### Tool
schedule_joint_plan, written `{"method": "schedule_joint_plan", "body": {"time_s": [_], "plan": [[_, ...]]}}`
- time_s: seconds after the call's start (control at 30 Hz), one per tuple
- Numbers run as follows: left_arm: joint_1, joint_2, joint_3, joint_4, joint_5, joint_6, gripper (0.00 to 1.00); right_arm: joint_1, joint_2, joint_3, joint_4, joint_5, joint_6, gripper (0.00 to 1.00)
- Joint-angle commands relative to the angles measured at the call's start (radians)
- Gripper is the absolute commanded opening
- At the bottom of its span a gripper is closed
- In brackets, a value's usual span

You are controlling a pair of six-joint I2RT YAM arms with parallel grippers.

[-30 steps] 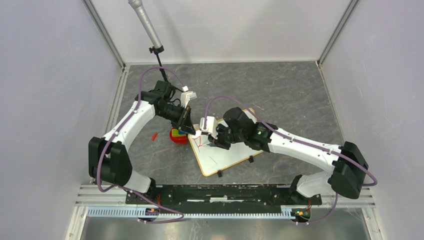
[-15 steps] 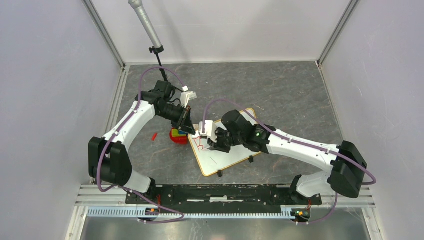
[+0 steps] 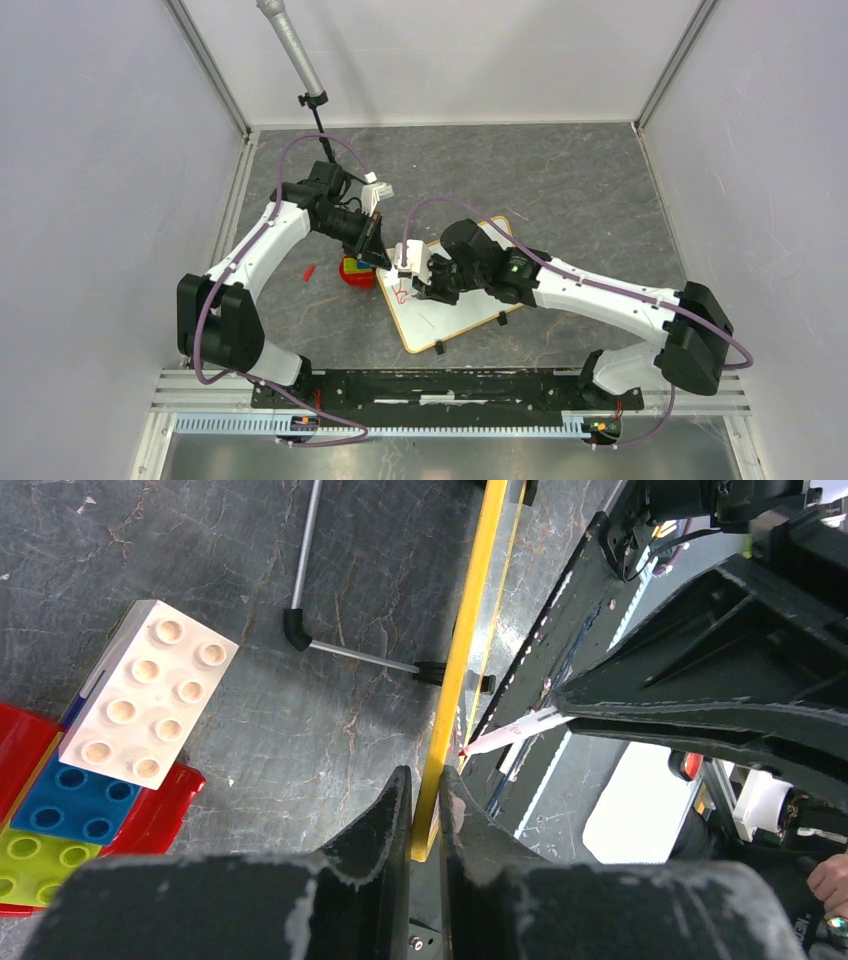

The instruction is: Write a sentence on the whiteboard

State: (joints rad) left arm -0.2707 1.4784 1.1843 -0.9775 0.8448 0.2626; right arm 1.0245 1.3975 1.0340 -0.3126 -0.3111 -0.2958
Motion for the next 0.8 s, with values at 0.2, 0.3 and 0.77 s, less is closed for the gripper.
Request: {"method": "schedule_joint_plan", "body": {"time_s": [0.2,0.3,0.77], "plan": [[-0.002,-0.027,0.006,0.008,-0.008,-0.001,0.02,-0.036,-0.063,0.022,0.001,0.069,-0.024,0.00],[-0.001,-0.029,0.003,0.010,-0.010,-0.001,0.02,-0.038,-0.057,0.032,0.011,0.067,-0.023,0.00],[-0.002,-0.032,0.003,0.010,-0.016,-0.004,0.02,-0.043,-0.050,0.007,-0.007,0.086,-0.037,0.00]]}}
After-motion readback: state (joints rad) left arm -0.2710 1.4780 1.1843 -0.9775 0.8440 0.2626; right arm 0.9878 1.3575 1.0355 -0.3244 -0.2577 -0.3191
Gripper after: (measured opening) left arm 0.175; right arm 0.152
